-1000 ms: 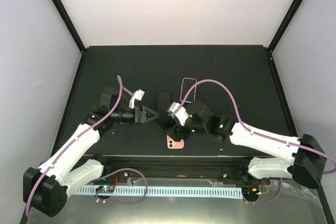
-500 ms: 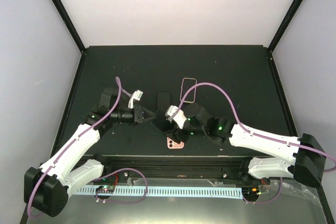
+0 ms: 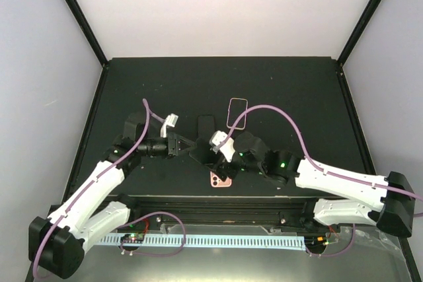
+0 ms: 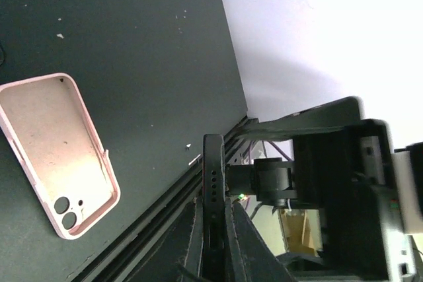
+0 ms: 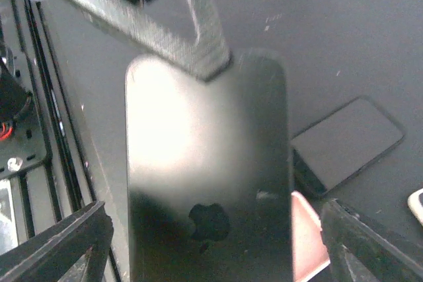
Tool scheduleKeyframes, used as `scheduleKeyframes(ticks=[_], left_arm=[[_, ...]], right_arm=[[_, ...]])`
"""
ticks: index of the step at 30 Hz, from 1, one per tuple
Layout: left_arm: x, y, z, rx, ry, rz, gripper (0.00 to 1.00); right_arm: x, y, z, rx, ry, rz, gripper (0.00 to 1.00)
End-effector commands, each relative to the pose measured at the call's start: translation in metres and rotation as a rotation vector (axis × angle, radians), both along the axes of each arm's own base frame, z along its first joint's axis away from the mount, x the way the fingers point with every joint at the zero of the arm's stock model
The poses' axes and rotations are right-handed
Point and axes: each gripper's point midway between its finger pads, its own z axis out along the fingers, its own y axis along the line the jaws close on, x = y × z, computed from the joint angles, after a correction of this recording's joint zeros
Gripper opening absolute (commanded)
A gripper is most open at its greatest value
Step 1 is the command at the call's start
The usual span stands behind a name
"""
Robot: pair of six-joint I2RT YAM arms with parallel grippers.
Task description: Put the phone into the phone case
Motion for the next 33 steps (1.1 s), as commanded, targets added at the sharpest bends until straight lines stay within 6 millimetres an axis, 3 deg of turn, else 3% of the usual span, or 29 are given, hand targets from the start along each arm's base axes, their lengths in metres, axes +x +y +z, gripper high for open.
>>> scheduleKeyframes(ticks=[1, 8, 16, 20, 23, 33], left_arm=[[0.003, 0.002, 0.013, -0.018, -0.051, 0.019, 0.02], [0.006, 0.005, 0.018, -0.036, -0.026, 0.061, 0.02], [0.009, 0.016, 0.004, -0.084, 0.226, 0.216, 0.02], [0.007, 0.026, -0.004, -0.097, 0.319, 0.314, 0.02], [0.003, 0.029, -0.011, -0.116, 0.377, 0.348, 0.02], [-0.009, 0.034, -0.018, -0.139, 0.477, 0.387, 0.01]], right_arm=[[0.011, 0.002, 0.060, 0.122, -0.114, -0.044, 0.87], [0.001, 0.005, 0.066, 0.092, -0.171, -0.023, 0.82], [-0.007, 0.019, 0.060, -0.054, -0.492, -0.020, 0.75], [-0.013, 0.030, 0.046, -0.153, -0.575, 0.036, 0.72], [-0.012, 0.035, 0.037, -0.211, -0.630, 0.041, 0.56], [-0.025, 0.054, 0.015, -0.283, -0.673, 0.109, 0.49]])
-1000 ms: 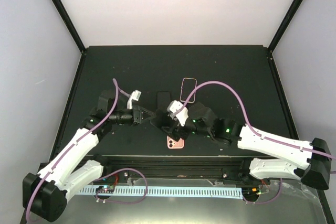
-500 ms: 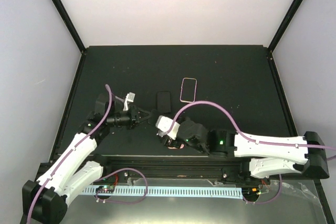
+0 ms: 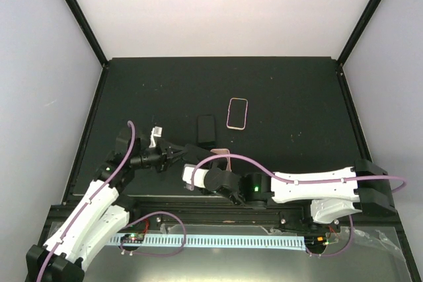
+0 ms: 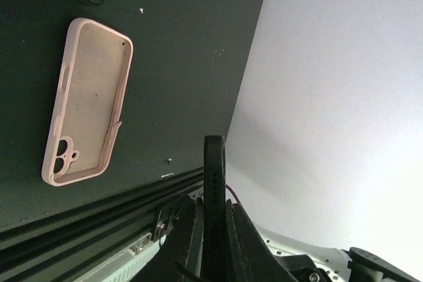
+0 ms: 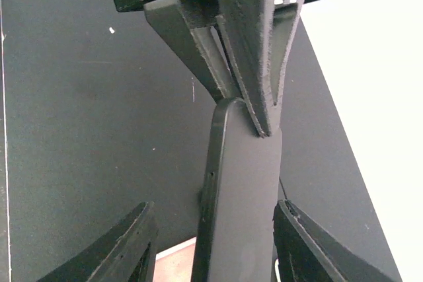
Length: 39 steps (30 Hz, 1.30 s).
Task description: Put the phone into the phone case
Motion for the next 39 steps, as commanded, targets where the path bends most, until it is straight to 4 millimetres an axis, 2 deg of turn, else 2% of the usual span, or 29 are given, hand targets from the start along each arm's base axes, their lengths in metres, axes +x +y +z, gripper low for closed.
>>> scheduleKeyframes(ticks=[1, 6, 16, 19, 21, 25, 27, 28, 30, 36, 39], left_arm=[[-0.003, 0.003, 0.005, -0.052, 0.073, 0.047, 0.01], [-0.010, 0.003, 0.004, -0.051, 0.109, 0.041, 0.02], [-0.016, 0.007, 0.003, -0.085, 0.138, 0.076, 0.02], [-0.017, 0.007, 0.004, -0.090, 0.145, 0.073, 0.02], [-0.018, 0.007, 0.005, -0.092, 0.147, 0.075, 0.02], [-0.019, 0.007, 0.007, -0.104, 0.153, 0.082, 0.02], [-0.018, 0.008, 0.010, -0.112, 0.145, 0.087, 0.03], [-0.017, 0.008, 0.013, -0.120, 0.128, 0.090, 0.07], [-0.015, 0.009, 0.017, -0.130, 0.098, 0.104, 0.22], [-0.010, 0.015, 0.021, -0.146, 0.020, 0.156, 0.80], [-0.008, 0.015, 0.022, -0.156, -0.034, 0.145, 0.96]], right_arm=[[0.003, 0.006, 0.009, 0.009, -0.063, -0.021, 0.49], [0.012, 0.000, 0.007, -0.032, -0.128, -0.070, 0.35], [0.019, 0.002, -0.004, -0.123, -0.229, -0.116, 0.34], [0.021, 0.001, 0.000, -0.120, -0.258, -0.137, 0.17], [0.021, 0.001, 0.001, -0.116, -0.272, -0.140, 0.11], [0.021, 0.002, 0.001, -0.108, -0.281, -0.145, 0.01], [0.022, 0.002, 0.001, -0.103, -0.283, -0.156, 0.01], [0.022, 0.002, 0.000, -0.097, -0.280, -0.161, 0.01], [0.022, 0.001, 0.003, -0.068, -0.265, -0.178, 0.01], [0.023, -0.009, 0.008, 0.054, -0.159, -0.237, 0.01], [0.031, -0.021, 0.009, 0.114, -0.038, -0.295, 0.01]])
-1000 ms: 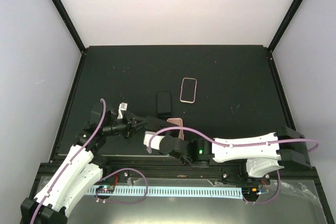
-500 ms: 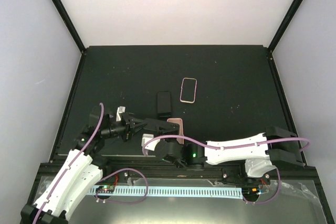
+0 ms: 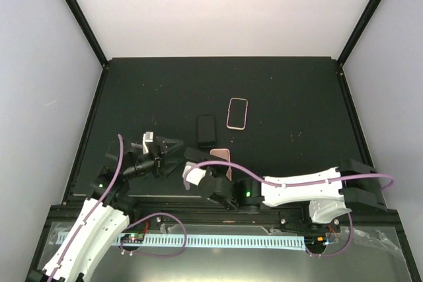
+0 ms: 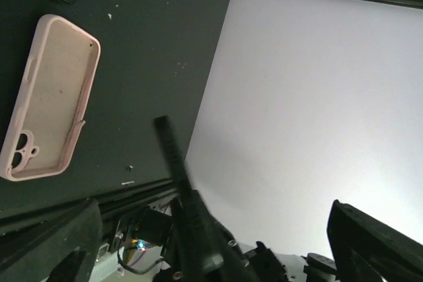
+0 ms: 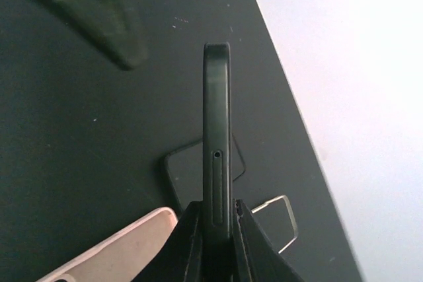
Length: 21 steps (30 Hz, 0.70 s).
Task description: Put the phone into the phone case
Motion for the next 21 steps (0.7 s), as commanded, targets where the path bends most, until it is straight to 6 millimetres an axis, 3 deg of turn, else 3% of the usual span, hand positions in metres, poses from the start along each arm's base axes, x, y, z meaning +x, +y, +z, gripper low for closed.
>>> scheduleKeyframes(ticks=[1, 11, 16, 21], left_arm=[[0.007, 0.002, 0.003, -0.019, -0.062, 0.034, 0.98], [0.015, 0.006, -0.014, 0.263, -0.326, -0.062, 0.99], [0.019, 0.005, -0.036, 0.390, -0.350, -0.148, 0.96], [0.022, 0.002, -0.059, 0.449, -0.357, -0.206, 0.86]], right_arm=[[0.011, -0.016, 0.025, 0.247, 0.169, -0.104, 0.01], [0.030, -0.053, 0.031, 0.544, 0.558, -0.190, 0.01], [0.040, -0.066, 0.036, 0.700, 0.747, -0.244, 0.01], [0.044, -0.066, 0.008, 0.802, 1.021, -0.323, 0.01]])
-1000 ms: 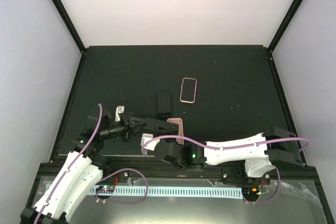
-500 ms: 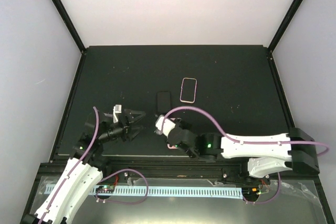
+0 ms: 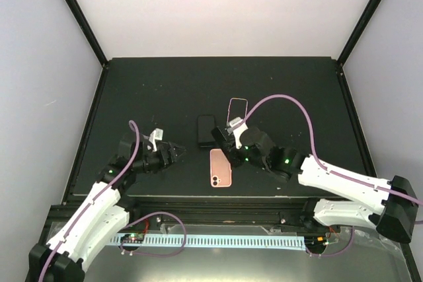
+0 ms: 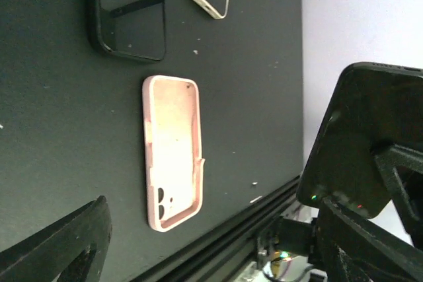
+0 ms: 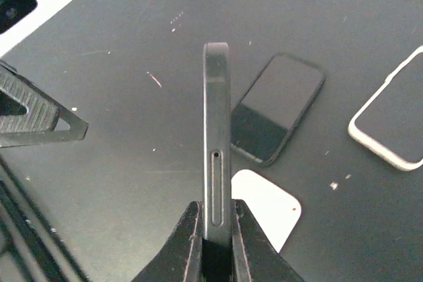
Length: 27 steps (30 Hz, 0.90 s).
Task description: Put the phone into the phone case
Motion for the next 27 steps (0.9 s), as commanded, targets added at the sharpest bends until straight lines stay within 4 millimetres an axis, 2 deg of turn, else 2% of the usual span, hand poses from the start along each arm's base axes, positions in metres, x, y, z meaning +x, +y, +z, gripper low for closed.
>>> scheduleKeyframes(ticks=[1, 7, 10, 21, 27], left_arm=[[0.003, -0.003, -0.007, 0.090, -0.089, -0.073, 0.85], [0.003, -0.010, -0.029, 0.101, -0.068, -0.104, 0.79], [0.001, -0.015, -0.038, 0.103, -0.049, -0.120, 0.78], [0.000, -0.026, -0.057, 0.102, -0.013, -0.147, 0.73], [-0.002, -0.033, -0.065, 0.083, 0.011, -0.162, 0.71]], right_arm=[[-0.008, 0.011, -0.021, 0.214, 0.318, -0.006, 0.01], [-0.004, 0.010, -0.065, 0.353, 0.571, -0.120, 0.01], [-0.005, 0.017, -0.077, 0.412, 0.642, -0.134, 0.01], [0.011, 0.015, -0.106, 0.501, 0.669, -0.264, 0.01], [0.014, 0.016, -0.118, 0.527, 0.665, -0.271, 0.01]])
